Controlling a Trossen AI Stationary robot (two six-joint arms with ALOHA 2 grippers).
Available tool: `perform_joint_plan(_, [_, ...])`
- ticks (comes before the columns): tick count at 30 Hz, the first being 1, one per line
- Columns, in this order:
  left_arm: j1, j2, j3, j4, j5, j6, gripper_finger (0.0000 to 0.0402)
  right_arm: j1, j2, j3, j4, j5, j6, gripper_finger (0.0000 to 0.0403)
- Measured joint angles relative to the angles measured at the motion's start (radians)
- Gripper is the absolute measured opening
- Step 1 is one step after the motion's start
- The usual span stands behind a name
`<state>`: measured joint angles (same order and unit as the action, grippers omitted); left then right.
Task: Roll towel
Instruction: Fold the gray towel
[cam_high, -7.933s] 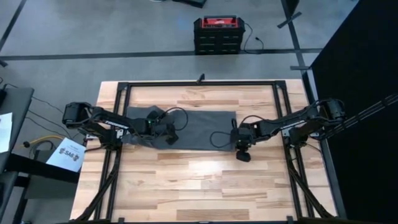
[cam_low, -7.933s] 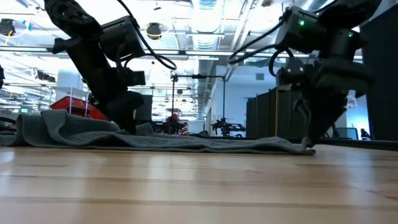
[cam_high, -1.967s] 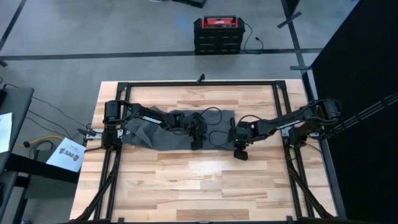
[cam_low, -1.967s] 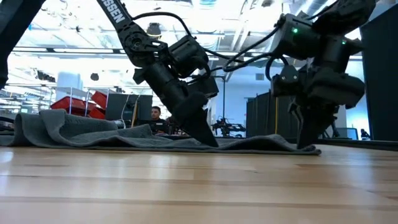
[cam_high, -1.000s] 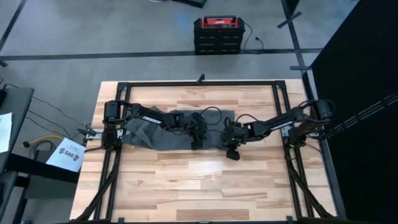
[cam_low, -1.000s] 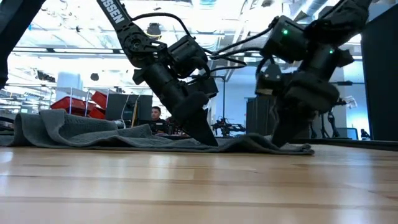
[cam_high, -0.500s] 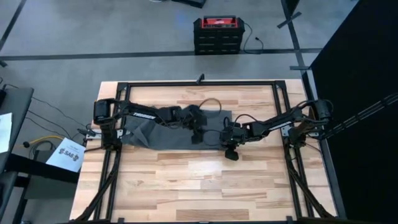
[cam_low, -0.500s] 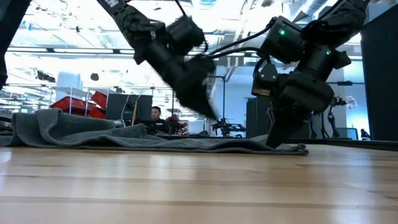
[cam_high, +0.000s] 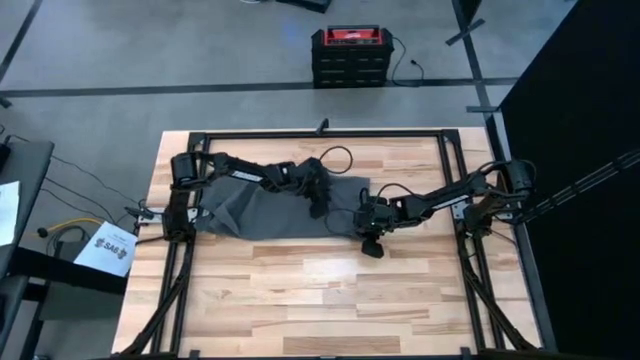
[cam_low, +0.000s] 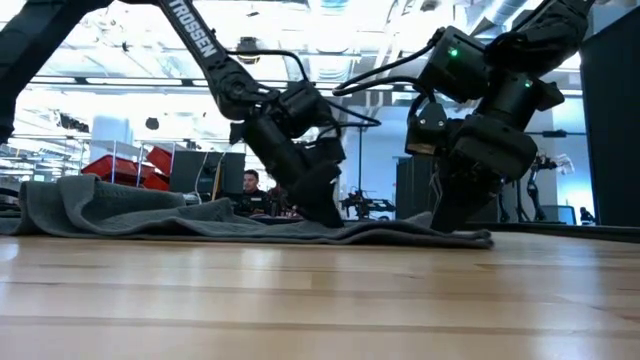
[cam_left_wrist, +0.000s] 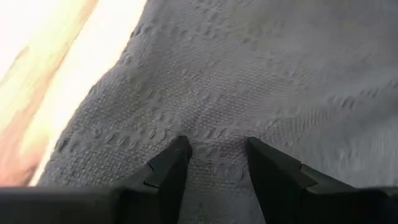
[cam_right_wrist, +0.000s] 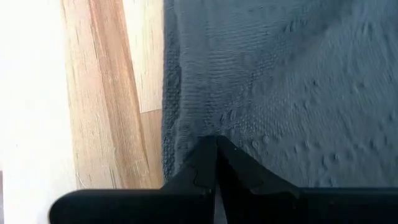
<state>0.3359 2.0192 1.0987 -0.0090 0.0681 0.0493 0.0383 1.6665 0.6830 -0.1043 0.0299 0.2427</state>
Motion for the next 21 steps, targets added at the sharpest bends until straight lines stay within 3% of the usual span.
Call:
perform_joint_plan(7, [0.015,-0.043,-0.006,-0.039,0.006,0.058,0.0152,-0.006,-0.016,-0.002,-0.005,0.0,-0.005,0.0])
perform_joint_plan(13, [-0.025,-0.054,-0.009,-0.03,0.008,0.066,0.0152,-0.056,-0.18,-0.003,-0.084,0.025,-0.089,0.0])
perform_joint_plan(17, [-0.047,-0.054,-0.009,-0.026,0.012,0.067,0.0152,-0.16,-0.286,0.006,-0.087,0.112,-0.193,0.0])
perform_joint_plan(21, [-0.064,-0.054,-0.009,-0.015,0.021,0.064,0.0152,-0.292,-0.273,0.007,-0.044,0.115,-0.284,0.0])
